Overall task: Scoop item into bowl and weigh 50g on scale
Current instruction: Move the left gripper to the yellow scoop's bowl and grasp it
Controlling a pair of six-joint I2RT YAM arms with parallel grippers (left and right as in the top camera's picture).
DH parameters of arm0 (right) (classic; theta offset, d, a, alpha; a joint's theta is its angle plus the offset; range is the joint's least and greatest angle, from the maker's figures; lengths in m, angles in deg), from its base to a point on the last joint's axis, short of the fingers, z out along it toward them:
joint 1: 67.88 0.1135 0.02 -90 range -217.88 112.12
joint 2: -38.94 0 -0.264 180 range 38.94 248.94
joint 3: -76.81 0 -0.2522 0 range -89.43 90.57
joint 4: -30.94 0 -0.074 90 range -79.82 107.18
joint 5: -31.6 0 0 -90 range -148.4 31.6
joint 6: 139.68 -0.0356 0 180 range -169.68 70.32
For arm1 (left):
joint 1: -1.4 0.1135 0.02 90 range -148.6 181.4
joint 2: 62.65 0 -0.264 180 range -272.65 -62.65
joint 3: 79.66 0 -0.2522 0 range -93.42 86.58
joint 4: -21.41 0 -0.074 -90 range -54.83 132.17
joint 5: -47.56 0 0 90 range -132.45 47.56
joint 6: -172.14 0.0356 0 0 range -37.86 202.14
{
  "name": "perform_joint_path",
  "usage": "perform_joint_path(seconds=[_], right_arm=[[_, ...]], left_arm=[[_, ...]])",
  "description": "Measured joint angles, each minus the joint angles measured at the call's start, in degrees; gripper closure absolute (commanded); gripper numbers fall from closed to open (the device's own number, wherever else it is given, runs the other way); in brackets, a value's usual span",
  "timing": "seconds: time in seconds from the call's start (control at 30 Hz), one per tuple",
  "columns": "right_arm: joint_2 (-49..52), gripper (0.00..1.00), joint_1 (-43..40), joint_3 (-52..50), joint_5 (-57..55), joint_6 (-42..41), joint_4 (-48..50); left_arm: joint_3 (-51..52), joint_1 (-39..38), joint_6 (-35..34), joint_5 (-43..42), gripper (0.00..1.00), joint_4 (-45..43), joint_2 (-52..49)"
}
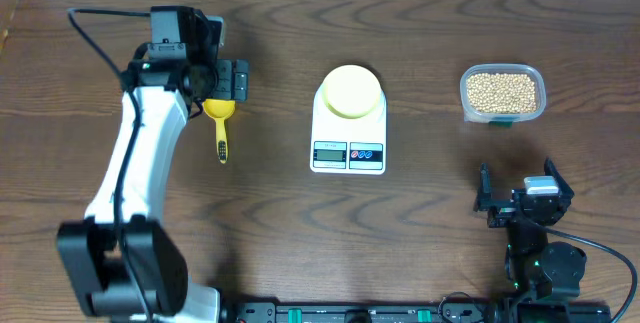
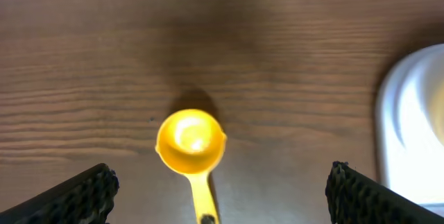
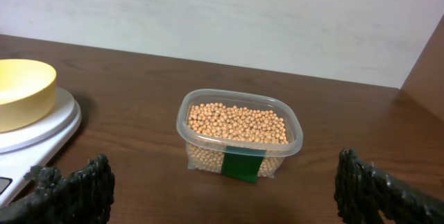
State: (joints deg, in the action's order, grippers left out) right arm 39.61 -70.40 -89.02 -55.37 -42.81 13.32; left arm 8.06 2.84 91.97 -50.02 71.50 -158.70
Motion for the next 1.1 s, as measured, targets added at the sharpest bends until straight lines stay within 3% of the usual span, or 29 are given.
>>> perform_joint_path(seconds=[0.3,0.47,0.53,0.93,1.1], right_arm=[[0.0,0.01,0.0,0.0,0.0,0.0,0.0],[0.0,0.01,0.0,0.0,0.0,0.0,0.0],[0.0,0.01,0.0,0.0,0.0,0.0,0.0],[0.0,0.01,0.0,0.0,0.0,0.0,0.0],[0.0,0.01,0.0,0.0,0.0,0.0,0.0]], left_arm=[[0.0,8.6,0.8,-4.0,0.22,-1.1,-6.9],[0.0,9.6,1.0,-5.0,0.34,-1.5,-9.8],[0.0,9.5,1.1,-5.4,0.44,-1.9,-11.4],[0.0,9.4,1.9,-5.7,0.65,-3.6,-20.2],[0.0,9.4,2.0,-5.7,0.68,-5.6,-20.5]])
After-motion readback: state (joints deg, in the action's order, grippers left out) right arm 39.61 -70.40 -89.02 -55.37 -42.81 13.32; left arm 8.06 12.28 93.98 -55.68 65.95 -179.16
